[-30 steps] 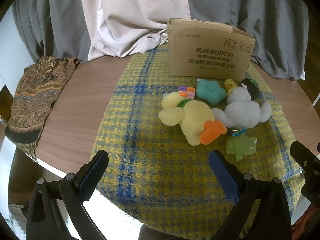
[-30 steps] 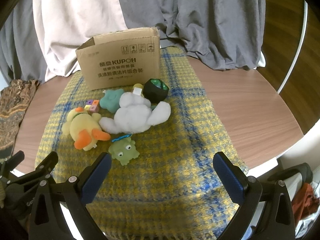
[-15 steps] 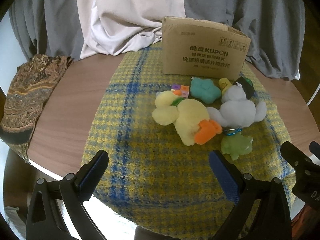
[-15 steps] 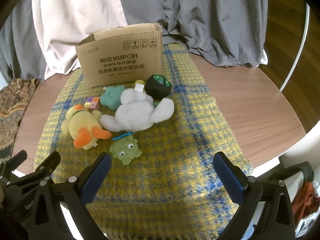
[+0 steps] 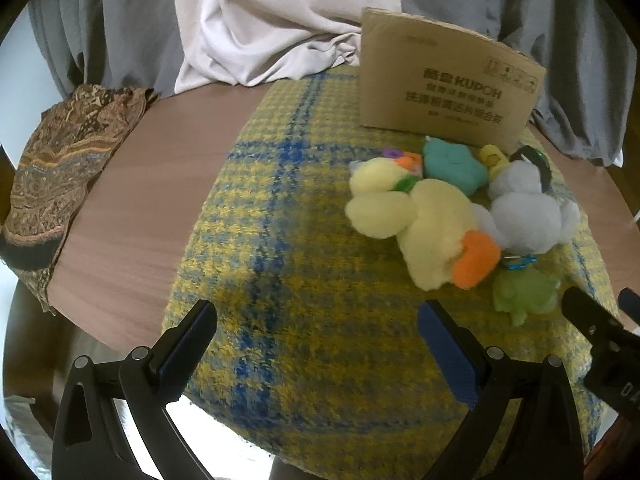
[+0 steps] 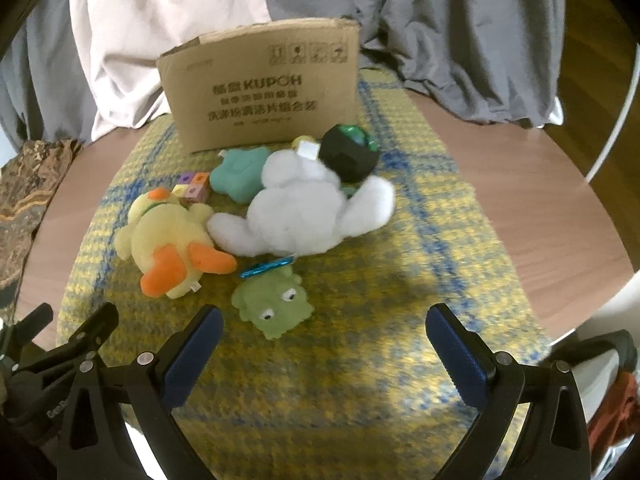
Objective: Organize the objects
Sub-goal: 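Lower the right tool onto the green rubber frog and close it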
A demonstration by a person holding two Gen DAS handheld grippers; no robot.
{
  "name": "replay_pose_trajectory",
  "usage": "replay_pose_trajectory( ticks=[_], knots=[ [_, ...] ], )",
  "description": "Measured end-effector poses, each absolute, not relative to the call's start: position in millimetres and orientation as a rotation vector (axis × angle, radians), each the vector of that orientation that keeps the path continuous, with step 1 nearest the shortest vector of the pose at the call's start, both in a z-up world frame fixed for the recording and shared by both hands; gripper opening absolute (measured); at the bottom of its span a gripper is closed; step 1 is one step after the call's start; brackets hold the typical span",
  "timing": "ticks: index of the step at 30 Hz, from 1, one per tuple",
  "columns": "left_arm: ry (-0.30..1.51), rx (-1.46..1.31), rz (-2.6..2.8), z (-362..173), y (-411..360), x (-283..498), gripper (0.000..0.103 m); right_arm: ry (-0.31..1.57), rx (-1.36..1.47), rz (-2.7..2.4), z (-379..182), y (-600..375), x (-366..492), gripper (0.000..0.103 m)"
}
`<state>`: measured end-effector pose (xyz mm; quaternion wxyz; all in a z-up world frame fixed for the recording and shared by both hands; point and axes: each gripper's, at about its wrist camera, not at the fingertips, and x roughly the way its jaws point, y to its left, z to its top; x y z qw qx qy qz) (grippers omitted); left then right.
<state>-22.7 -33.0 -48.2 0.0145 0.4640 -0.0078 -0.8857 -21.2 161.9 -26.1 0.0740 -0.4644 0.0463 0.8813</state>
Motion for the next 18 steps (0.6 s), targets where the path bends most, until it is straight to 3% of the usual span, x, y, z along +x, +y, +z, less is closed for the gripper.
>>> replay_pose_trajectory(
  ticks=[11, 18],
  knots=[
    [-0.034, 1.495, -2.711, -69.0, -38.0, -36.4, 0.102, 0.085, -1.464, 2.650, -57.9, 145.4, -49.4, 0.101],
    [-0.055, 1.514, -2.708, -73.8, -33.5, -40.0, 0.102, 0.106, -1.531, 2.653, -76.2, 143.0, -58.1, 0.069]
  ],
)
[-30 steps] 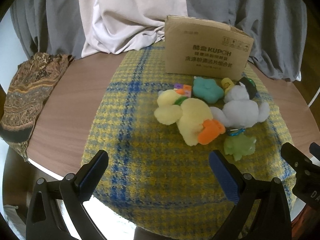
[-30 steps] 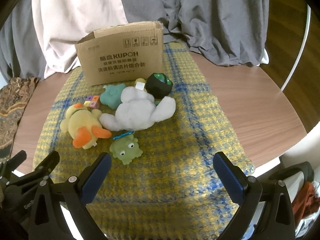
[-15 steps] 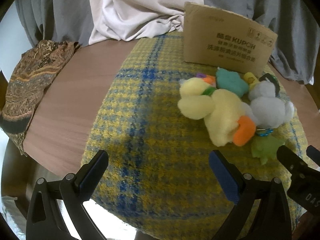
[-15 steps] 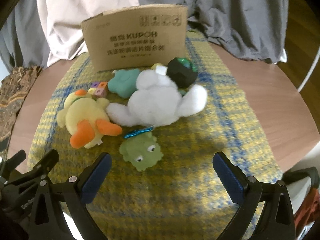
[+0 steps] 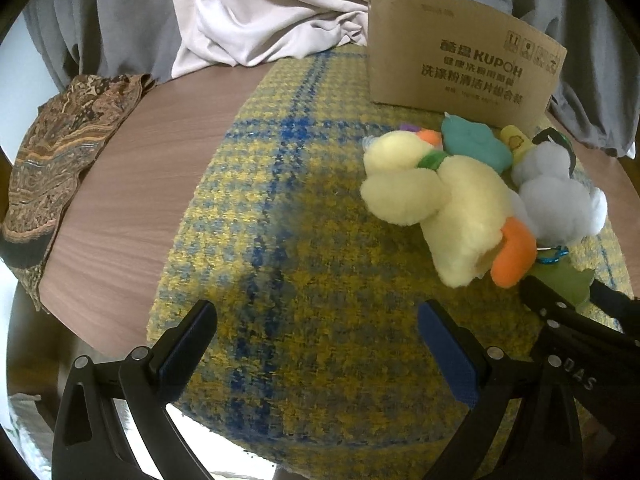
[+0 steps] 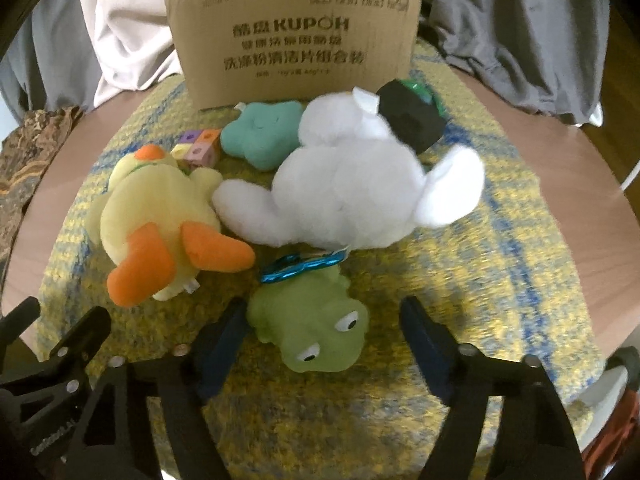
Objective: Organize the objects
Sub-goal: 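Lower the right tool onto the green rubber frog and close it, then close the left tool on the yellow plush duck while the right tool holds the frog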
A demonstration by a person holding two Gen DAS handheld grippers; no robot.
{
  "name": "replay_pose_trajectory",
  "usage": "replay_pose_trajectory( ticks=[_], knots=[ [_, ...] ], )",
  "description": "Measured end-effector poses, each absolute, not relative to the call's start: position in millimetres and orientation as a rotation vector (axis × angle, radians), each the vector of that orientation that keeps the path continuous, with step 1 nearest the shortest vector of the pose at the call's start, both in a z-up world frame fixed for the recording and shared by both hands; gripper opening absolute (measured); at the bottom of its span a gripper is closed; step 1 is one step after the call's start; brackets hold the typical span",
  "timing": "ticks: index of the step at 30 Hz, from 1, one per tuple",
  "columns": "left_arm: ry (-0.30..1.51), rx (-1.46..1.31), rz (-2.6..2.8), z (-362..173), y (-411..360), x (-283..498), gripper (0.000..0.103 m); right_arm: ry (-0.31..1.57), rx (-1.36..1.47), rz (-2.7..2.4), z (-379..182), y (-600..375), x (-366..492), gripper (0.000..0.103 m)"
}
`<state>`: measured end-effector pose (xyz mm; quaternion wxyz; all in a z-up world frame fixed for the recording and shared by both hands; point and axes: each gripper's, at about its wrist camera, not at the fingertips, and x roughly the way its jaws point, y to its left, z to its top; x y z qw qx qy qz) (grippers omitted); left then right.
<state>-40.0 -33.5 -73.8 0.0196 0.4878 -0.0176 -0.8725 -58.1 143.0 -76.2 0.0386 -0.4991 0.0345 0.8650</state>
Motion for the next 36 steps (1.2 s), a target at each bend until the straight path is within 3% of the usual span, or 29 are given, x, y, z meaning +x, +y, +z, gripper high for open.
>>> replay_pose_trajectory(
  ticks=[2, 24, 36],
  knots=[
    [-0.055, 1.521, -2.710, -74.3, -32.3, -40.5, 0.102, 0.127, -1.532, 2.675, -77.1, 142.8, -56.9, 0.061],
    [0.008, 1.520, -2.882, -49.1, 20.3, -48.6, 0.102, 0.231, -1.340, 2.638, -33.5, 199.6, -18.2, 0.056],
    [0.043, 1.526, -2.872, -61.6, 32.3, -72.5, 0.102, 0.233, -1.309, 2.643, -31.5, 210.2, -19.3, 0.056]
  ],
)
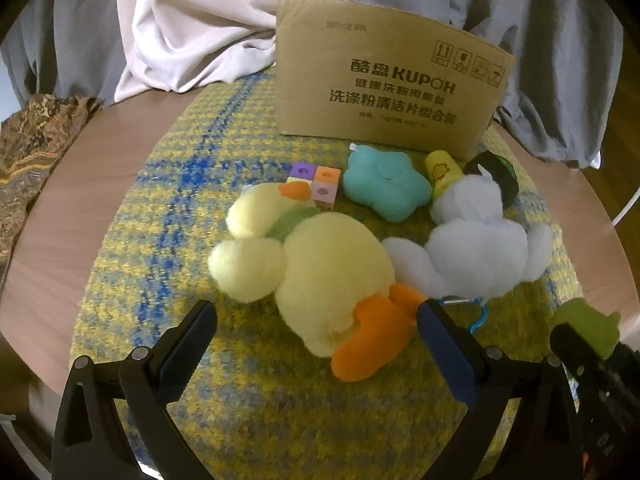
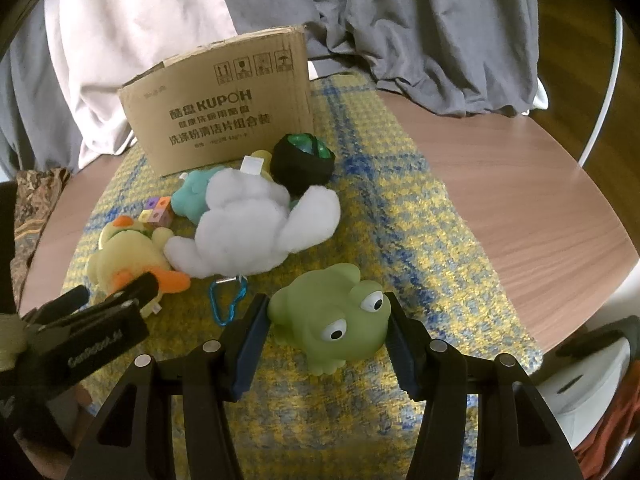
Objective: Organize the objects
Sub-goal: 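Close the left tool on the yellow plush duck while the right tool holds the frog, then lift the duck with the left tool while the right tool lifts the frog toward the box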
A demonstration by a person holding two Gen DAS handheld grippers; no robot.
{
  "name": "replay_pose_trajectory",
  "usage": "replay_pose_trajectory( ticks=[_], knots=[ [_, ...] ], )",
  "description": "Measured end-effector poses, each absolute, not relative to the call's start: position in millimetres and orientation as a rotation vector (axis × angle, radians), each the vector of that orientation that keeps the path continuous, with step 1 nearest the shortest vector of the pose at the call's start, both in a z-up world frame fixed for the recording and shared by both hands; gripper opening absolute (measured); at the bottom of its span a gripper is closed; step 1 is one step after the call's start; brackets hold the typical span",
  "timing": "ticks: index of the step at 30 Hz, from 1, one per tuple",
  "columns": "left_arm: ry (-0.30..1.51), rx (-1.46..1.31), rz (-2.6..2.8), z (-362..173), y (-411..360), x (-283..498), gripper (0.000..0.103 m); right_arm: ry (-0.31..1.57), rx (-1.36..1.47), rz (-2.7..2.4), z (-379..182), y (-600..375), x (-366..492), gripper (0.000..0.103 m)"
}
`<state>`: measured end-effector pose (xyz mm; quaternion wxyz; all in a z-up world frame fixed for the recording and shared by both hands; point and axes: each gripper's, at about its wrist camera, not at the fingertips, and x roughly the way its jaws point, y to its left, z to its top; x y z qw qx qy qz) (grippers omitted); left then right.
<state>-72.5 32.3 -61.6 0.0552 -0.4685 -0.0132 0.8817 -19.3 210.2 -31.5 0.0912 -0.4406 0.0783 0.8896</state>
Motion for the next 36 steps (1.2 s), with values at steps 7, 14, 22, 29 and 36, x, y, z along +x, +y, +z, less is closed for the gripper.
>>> replay_pose_trajectory(
  ticks=[7, 14, 22, 29, 36],
  knots=[
    [-0.059, -1.412, 2.655, -67.6, 43.1, -85.8, 0.092, 0.240, -1.314, 2.635, -33.4, 214.0, -20.9, 0.056],
    [-0.038, -1.403, 2.638, -70.8, 51.3, -92.7, 0.061, 0.245, -1.322, 2.628, -35.6, 217.2, -22.5, 0.056],
    [-0.009, -1.401, 2.635, -63.3, 44.3, -87.5, 0.054, 0.231, -1.295, 2.653, -27.3, 210.7, -20.8, 0.056],
    [0.011, -1.373, 2.663, -51.1, 30.2, -71.1, 0.053, 0.222, -1.262, 2.683, -15.6, 201.5, -17.9, 0.056],
    [0.054, -1.288, 2.732, -28.0, 22.8, -60.8, 0.053, 0.193, -1.202, 2.722, 1.5, 189.7, -13.9, 0.056]
  ],
)
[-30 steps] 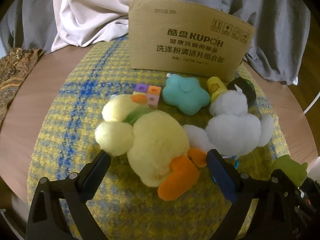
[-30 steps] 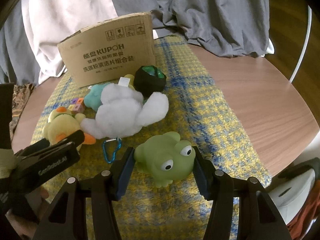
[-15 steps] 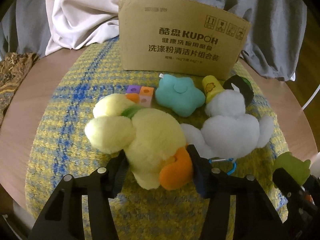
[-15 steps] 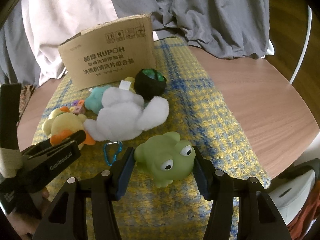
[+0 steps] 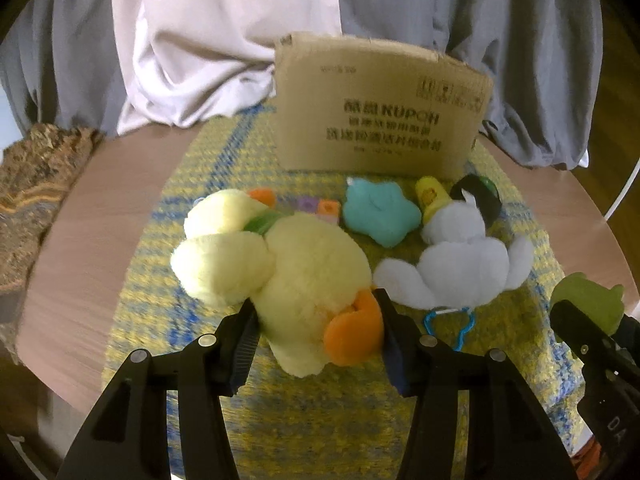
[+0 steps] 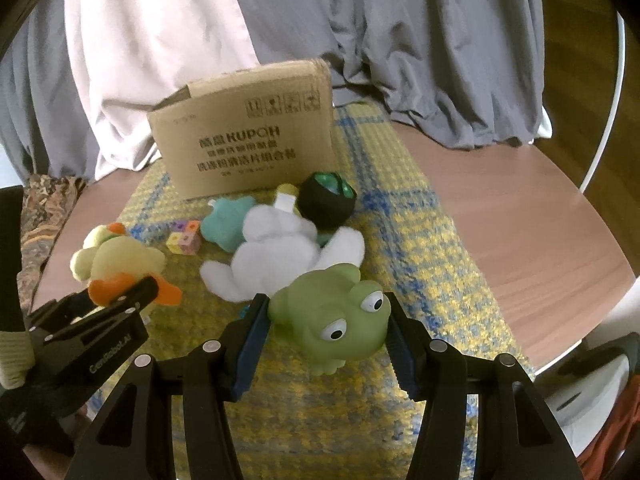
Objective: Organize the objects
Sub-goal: 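Lift the duck with the left tool while the right tool lifts the frog toward the box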
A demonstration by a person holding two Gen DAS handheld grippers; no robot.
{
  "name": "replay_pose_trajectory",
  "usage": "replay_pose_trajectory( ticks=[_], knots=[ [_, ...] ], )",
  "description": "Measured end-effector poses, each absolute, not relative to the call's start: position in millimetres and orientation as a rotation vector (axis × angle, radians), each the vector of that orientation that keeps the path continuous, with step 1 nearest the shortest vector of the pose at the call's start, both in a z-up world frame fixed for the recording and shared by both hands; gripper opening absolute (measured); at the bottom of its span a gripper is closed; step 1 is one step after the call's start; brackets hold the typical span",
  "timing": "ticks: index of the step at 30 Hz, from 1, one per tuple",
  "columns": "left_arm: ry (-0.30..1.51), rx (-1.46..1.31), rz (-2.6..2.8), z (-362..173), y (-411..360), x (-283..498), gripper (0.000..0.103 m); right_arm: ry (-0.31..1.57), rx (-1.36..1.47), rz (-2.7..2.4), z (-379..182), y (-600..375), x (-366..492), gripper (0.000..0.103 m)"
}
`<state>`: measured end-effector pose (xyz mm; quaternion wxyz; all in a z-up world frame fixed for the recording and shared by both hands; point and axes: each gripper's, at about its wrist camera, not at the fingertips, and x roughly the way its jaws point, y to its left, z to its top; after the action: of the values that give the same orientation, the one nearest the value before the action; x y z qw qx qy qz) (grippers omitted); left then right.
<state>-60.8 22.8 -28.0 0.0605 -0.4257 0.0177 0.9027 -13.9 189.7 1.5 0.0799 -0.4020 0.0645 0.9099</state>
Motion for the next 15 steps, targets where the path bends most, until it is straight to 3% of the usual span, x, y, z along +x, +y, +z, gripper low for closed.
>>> replay_pose_trajectory(
  ticks=[15],
  knots=[
    [0.071, -1.112, 2.784, 17.6, 19.0, -52.3, 0.053, 0.153, -1.045, 2.784, 43.2, 184.6, -22.1, 0.056]
  ],
)
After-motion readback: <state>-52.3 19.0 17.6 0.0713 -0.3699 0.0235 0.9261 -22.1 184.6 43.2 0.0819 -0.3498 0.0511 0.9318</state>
